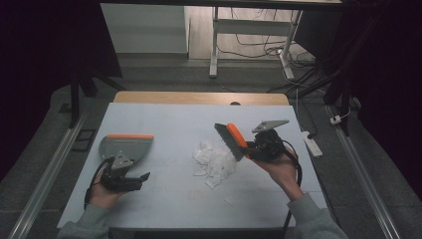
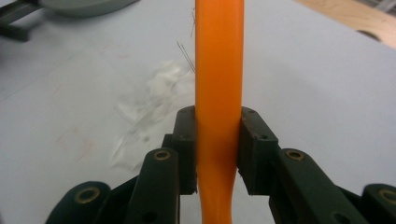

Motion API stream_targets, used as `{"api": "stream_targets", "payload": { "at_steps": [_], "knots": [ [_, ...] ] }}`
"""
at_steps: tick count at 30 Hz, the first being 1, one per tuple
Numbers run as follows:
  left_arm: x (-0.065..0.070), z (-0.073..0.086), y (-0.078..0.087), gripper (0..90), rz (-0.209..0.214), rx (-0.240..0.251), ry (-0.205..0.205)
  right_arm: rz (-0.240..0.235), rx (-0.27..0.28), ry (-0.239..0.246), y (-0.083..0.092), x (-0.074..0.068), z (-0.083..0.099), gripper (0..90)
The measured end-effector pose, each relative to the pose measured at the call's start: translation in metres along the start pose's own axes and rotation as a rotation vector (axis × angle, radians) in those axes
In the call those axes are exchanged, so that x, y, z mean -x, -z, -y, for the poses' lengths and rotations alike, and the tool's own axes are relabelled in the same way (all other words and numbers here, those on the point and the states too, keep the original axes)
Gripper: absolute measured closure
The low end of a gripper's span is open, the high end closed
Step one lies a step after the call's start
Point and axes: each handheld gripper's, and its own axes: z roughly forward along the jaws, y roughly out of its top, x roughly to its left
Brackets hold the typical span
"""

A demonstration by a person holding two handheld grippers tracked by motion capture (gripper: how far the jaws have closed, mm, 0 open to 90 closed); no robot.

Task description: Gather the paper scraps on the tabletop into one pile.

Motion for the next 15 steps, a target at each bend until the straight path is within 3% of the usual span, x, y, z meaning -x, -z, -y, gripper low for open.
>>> {"api": "stream_targets", "payload": {
  "at_steps": [5, 10, 15],
  "knots": [
    [0.000, 0.000, -0.001, 25.5, 0.000, -0.003, -0.001, -0.069, -0.018, 0.042, 0.009, -0.006, 0.014, 70.6],
    [0.000, 0.000, 0.000, 25.5, -0.003, -0.003, -0.001, -0.157, -0.018, 0.041, 0.012, -0.011, 0.017, 70.6],
    [-0.001, 0.000, 0.000, 25.5, -0.002, -0.001, 0.004, -0.265, -0.144, 0.138, 0.007, -0.031, 0.024, 70.6]
  ]
}}
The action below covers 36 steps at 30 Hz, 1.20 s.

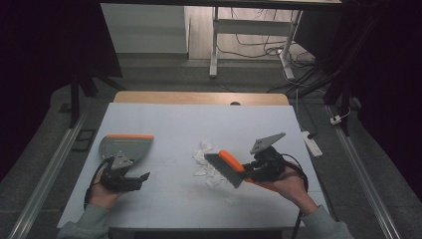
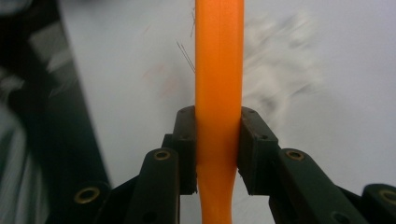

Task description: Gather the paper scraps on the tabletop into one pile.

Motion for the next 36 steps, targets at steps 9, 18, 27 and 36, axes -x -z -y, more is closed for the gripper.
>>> {"api": "stream_targets", "payload": {
  "at_steps": [9, 18, 27, 36],
  "knots": [
    [0.000, 0.000, 0.000, 25.5, -0.001, 0.000, -0.001, -0.101, -0.208, 0.181, -0.042, -0.031, 0.006, 70.6],
    [-0.002, 0.001, 0.001, 25.6, -0.002, 0.003, 0.007, 0.057, -0.126, 0.152, -0.058, 0.015, -0.031, 70.7],
    [-0.002, 0.000, 0.000, 25.5, 0.004, 0.002, 0.001, 0.175, 0.136, -0.006, -0.002, 0.009, -0.016, 70.6],
    [-0.001, 0.000, 0.000, 25.7, 0.026, 0.013, -0.009, 0.341, 0.014, -0.390, 0.002, 0.025, 0.030, 70.6]
  ]
}}
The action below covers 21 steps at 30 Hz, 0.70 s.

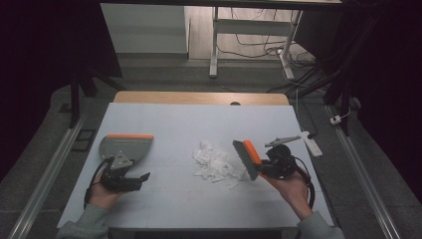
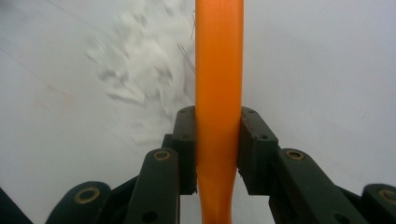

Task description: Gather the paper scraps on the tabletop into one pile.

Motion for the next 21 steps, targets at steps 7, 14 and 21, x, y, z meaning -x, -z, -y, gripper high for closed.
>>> {"api": "stream_targets", "payload": {
  "at_steps": [7, 14, 21],
  "knots": [
    [0.002, 0.000, 0.001, 25.7, -0.008, -0.001, -0.006, -0.045, 0.038, 0.001, -0.034, -0.007, -0.019, 70.6],
    [0.002, 0.000, 0.000, 25.7, -0.022, -0.014, 0.001, -0.083, 0.188, 0.072, -0.028, -0.019, -0.047, 70.6],
    [0.003, 0.000, -0.001, 25.6, -0.025, -0.018, -0.003, -0.098, 0.266, 0.096, -0.001, -0.016, -0.047, 70.6]
  ]
}}
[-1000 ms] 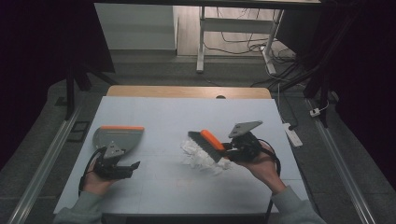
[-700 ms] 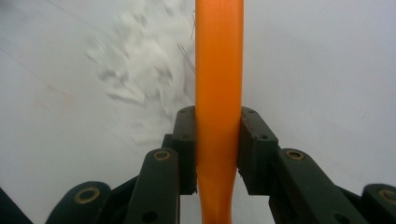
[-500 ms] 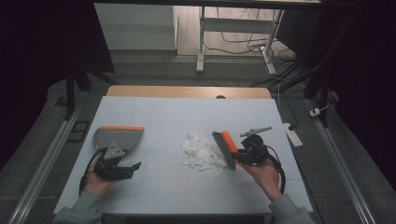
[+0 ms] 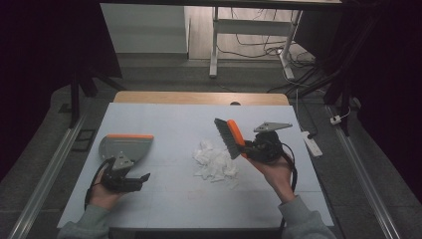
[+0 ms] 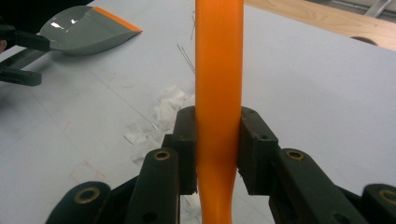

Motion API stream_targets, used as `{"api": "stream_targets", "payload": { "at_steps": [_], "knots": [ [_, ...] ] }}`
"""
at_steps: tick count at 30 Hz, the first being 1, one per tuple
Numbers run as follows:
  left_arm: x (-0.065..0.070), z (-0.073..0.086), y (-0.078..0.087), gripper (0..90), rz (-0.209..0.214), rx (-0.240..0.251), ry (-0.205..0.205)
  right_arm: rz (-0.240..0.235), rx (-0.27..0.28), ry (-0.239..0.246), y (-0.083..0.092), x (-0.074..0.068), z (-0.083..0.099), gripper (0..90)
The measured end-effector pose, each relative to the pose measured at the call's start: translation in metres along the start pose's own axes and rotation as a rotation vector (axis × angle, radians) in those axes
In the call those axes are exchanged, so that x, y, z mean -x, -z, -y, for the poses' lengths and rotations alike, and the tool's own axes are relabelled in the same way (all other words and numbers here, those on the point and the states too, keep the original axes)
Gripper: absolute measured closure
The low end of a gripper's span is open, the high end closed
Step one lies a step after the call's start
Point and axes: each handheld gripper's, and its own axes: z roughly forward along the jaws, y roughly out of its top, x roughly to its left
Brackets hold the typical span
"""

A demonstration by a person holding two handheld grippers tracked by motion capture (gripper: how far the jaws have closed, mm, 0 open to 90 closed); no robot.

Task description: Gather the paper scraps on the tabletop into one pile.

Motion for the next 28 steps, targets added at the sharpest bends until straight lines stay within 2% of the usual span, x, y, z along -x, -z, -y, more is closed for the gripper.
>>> {"api": "stream_targets", "payload": {
  "at_steps": [4, 9, 16, 21, 28],
  "knots": [
    [0.000, 0.000, 0.000, 25.6, -0.002, 0.001, 0.001, -0.008, -0.017, -0.016, 0.005, 0.009, 0.010, 70.6],
    [0.000, 0.000, 0.001, 25.6, -0.002, 0.005, 0.003, 0.008, -0.046, -0.039, 0.012, 0.026, 0.034, 70.6],
    [0.003, -0.002, 0.000, 25.6, -0.006, 0.006, 0.002, 0.034, -0.047, -0.064, 0.028, 0.046, 0.065, 70.6],
    [0.004, -0.003, 0.001, 25.6, -0.006, 0.013, 0.000, 0.035, -0.034, -0.065, 0.036, 0.052, 0.082, 70.6],
    [0.004, -0.003, 0.001, 25.6, -0.002, 0.016, 0.000, 0.039, -0.014, -0.058, 0.037, 0.056, 0.093, 70.6]
  ]
}}
